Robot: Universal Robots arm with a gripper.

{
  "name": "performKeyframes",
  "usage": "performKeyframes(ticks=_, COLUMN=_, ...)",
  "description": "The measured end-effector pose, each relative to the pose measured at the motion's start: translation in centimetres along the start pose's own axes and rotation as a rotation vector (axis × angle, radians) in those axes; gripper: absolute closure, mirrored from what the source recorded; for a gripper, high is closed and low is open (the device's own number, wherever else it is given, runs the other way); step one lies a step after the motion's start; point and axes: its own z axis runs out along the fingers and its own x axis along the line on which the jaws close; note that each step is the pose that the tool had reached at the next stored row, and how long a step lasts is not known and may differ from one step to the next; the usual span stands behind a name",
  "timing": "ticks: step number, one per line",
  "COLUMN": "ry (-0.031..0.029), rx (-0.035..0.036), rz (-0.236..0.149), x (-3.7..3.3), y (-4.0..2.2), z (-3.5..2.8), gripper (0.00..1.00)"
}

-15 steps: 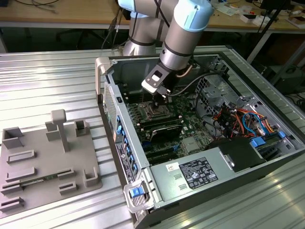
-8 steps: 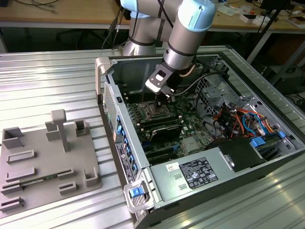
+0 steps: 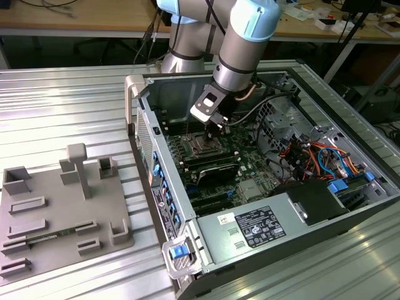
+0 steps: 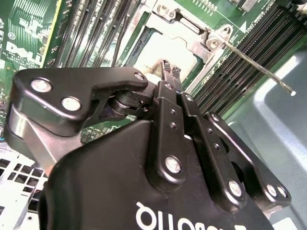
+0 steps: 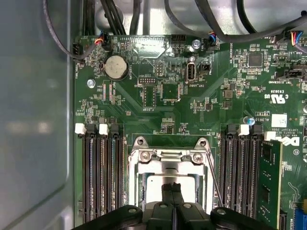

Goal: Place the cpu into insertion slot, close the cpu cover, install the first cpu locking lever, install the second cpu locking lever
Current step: 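Close the cpu cover, then install the first cpu locking lever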

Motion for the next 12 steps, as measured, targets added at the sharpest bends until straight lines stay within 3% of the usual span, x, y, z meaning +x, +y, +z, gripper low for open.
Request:
performKeyframes(ticks=3, ry=-0.0005, rx=0.0004, rz=-0.024, x=0.00, y=-0.06, z=0.00, gripper=0.89)
performKeyframes(ticks=12, ry=-0.0006, rx=0.0004, rz=-0.027, x=0.00, y=-0.07, z=0.01, gripper=0.89)
